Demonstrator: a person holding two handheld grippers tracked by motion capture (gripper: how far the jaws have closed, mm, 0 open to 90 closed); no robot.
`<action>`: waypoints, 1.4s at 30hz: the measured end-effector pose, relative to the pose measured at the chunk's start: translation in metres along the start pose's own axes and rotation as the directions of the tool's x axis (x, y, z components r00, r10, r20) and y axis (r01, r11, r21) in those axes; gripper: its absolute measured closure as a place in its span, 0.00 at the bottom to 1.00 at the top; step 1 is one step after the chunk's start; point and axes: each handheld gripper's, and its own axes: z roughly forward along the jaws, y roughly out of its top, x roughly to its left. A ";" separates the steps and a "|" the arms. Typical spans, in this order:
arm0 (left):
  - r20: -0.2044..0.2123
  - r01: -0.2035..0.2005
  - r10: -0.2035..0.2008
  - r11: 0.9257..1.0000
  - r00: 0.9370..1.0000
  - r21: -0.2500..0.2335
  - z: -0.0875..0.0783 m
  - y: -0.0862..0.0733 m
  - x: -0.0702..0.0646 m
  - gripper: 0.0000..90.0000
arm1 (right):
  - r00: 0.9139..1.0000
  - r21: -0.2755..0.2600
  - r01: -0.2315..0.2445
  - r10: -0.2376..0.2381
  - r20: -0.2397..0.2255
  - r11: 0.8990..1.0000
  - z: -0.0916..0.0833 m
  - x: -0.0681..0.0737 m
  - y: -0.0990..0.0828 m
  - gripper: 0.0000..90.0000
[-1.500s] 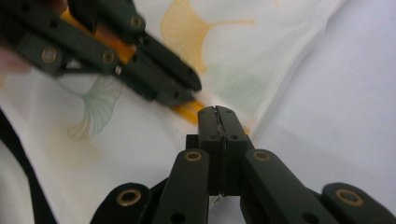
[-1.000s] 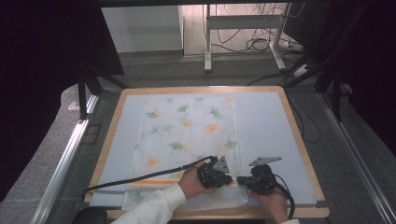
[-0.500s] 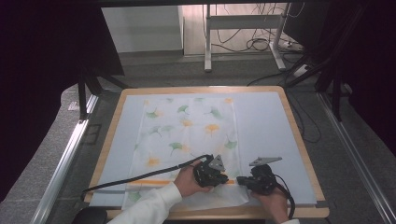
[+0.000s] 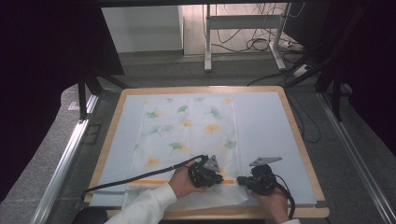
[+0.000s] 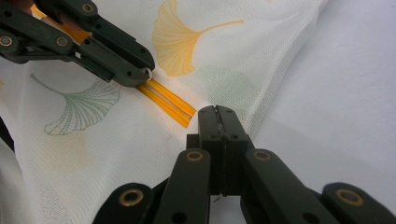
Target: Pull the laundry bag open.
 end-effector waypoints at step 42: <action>0.019 0.096 -0.095 0.995 0.995 -0.008 -0.033 -0.041 0.013 0.96 | 1.000 -0.002 -0.005 0.005 -0.007 1.000 -0.001 -0.001 -0.001 1.00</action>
